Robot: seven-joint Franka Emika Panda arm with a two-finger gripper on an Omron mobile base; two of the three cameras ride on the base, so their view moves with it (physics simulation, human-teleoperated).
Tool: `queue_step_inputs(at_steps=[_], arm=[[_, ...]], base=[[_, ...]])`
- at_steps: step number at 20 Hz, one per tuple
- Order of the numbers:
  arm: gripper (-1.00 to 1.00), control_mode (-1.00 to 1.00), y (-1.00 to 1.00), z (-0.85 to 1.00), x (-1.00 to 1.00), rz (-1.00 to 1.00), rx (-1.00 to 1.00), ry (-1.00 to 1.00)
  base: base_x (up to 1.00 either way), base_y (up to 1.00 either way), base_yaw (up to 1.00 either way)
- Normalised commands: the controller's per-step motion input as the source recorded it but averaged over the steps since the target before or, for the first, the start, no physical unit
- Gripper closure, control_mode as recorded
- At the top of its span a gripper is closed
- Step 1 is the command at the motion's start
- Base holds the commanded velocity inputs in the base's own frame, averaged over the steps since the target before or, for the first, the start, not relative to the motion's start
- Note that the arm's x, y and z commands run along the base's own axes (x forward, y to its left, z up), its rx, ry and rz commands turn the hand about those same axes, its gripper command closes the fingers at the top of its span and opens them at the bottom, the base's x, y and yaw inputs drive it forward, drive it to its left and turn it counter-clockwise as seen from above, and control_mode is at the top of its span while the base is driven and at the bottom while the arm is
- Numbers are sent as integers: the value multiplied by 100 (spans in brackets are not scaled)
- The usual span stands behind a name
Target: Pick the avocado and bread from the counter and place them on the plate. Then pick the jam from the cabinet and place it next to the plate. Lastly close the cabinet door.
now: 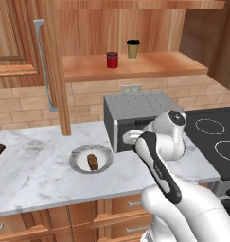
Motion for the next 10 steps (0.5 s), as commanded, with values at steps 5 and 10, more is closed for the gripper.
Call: queue_step_inputs(at_steps=[5,10], arm=[[100,-100,64,6,14,0,0,0],[100,-100,54,0,30,0,0,0]], base=[[0,0,0],[0,0,0]])
